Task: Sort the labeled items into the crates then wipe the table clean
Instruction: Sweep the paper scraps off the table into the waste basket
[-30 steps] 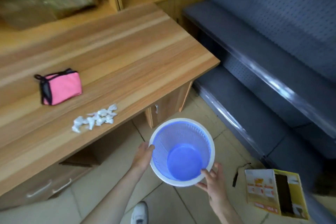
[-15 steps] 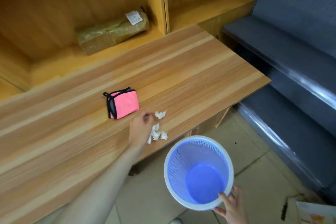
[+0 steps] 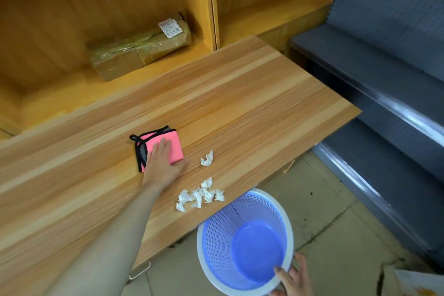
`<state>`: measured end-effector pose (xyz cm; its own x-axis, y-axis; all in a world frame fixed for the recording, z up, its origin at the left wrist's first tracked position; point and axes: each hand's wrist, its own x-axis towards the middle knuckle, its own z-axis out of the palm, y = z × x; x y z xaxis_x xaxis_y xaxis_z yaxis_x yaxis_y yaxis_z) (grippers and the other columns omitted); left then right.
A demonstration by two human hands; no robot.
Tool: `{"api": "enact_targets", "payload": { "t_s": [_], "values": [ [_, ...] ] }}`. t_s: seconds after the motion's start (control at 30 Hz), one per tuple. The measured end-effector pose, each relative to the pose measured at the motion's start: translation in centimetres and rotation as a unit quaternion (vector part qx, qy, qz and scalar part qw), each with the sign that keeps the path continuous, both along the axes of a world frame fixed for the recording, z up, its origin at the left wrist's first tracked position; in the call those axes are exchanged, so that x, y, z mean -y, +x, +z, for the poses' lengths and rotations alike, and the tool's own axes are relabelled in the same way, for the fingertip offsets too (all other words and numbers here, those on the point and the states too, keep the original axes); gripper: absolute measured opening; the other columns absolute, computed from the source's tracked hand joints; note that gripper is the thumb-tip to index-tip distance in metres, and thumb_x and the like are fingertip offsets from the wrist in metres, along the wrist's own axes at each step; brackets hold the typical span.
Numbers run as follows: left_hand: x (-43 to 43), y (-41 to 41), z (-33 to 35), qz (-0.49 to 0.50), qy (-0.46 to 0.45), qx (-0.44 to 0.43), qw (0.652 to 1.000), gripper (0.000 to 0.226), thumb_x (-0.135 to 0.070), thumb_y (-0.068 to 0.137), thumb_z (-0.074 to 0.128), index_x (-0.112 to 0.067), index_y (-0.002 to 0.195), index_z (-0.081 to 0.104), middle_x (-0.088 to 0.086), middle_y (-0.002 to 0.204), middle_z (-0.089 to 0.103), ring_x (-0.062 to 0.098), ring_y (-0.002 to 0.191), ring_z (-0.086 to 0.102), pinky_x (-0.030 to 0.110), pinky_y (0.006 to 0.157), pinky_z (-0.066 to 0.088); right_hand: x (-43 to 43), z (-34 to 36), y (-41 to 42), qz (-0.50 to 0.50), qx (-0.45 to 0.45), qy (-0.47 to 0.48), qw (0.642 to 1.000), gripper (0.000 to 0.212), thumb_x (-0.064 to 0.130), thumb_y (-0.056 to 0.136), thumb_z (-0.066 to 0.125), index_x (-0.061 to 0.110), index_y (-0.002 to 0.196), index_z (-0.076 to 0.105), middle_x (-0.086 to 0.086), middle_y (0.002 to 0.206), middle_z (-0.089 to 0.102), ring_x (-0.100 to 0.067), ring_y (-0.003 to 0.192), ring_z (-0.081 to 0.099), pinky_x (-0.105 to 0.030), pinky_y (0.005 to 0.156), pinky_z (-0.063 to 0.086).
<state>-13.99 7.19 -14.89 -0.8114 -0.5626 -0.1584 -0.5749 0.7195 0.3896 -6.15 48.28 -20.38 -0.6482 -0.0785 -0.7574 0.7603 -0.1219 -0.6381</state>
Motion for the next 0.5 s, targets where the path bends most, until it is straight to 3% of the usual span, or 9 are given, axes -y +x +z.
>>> {"api": "enact_targets", "payload": {
  "t_s": [0.07, 0.13, 0.23, 0.3, 0.37, 0.5],
  "values": [
    [-0.2, 0.2, -0.7, -0.007, -0.023, -0.01, 1.0, 0.082, -0.062, 0.093, 0.045, -0.019, 0.157, 0.016, -0.004, 0.164, 0.009, 0.02, 0.152, 0.002, 0.036, 0.121, -0.002, 0.0, 0.2, -0.1, 0.004, -0.002, -0.006, 1.0, 0.044, -0.02, 0.085, 0.061, 0.019, 0.102, 0.048, -0.021, 0.105, 0.069, -0.043, 0.095, 0.065, -0.045, 0.044, 0.057],
    [-0.3, 0.2, -1.0, -0.004, -0.029, -0.046, 0.999, 0.065, -0.048, 0.1, 0.04, -0.02, 0.156, 0.022, -0.003, 0.164, 0.015, 0.021, 0.152, 0.006, 0.041, 0.124, 0.005, 0.1, 0.3, 0.0, 0.009, -0.001, -0.014, 1.0, 0.043, -0.019, 0.086, 0.059, 0.019, 0.102, 0.048, -0.017, 0.1, 0.071, -0.041, 0.092, 0.065, -0.048, 0.046, 0.057],
    [-0.5, 0.0, -0.4, 0.025, 0.035, -0.098, 0.994, 0.048, -0.034, 0.103, 0.041, -0.027, 0.15, 0.037, -0.006, 0.161, 0.027, 0.019, 0.151, 0.013, 0.046, 0.123, 0.014, 0.5, 0.3, 0.4, 0.012, -0.011, -0.021, 1.0, 0.044, -0.02, 0.086, 0.059, 0.02, 0.103, 0.049, -0.013, 0.089, 0.077, -0.036, 0.084, 0.066, -0.053, 0.052, 0.058],
    [-1.1, -0.2, 0.5, 0.027, 0.089, -0.111, 0.989, 0.045, -0.04, 0.103, 0.041, -0.035, 0.148, 0.04, -0.006, 0.159, 0.031, 0.019, 0.15, 0.019, 0.048, 0.121, 0.018, 0.6, 0.5, 0.5, 0.008, -0.016, -0.024, 1.0, 0.044, -0.018, 0.084, 0.063, 0.019, 0.103, 0.049, -0.011, 0.088, 0.077, -0.033, 0.079, 0.067, -0.05, 0.05, 0.058],
    [-2.1, -0.3, 1.5, 0.013, 0.134, -0.104, 0.985, 0.046, -0.046, 0.102, 0.04, -0.04, 0.148, 0.038, -0.007, 0.158, 0.033, 0.019, 0.147, 0.025, 0.047, 0.119, 0.022, 0.7, 0.5, 0.6, 0.015, -0.004, -0.037, 0.999, 0.047, -0.009, 0.075, 0.072, 0.02, 0.103, 0.049, -0.011, 0.093, 0.077, -0.034, 0.085, 0.068, -0.053, 0.053, 0.058],
    [-4.4, -0.4, 2.7, -0.037, 0.211, -0.06, 0.975, 0.039, -0.053, 0.1, 0.038, -0.051, 0.139, 0.045, -0.014, 0.157, 0.033, 0.015, 0.145, 0.03, 0.044, 0.118, 0.022, 0.6, 0.7, 1.0, 0.034, 0.005, -0.041, 0.999, 0.051, 0.001, 0.066, 0.072, 0.019, 0.106, 0.045, -0.002, 0.094, 0.076, -0.033, 0.093, 0.065, -0.05, 0.051, 0.058]
  ]
}}
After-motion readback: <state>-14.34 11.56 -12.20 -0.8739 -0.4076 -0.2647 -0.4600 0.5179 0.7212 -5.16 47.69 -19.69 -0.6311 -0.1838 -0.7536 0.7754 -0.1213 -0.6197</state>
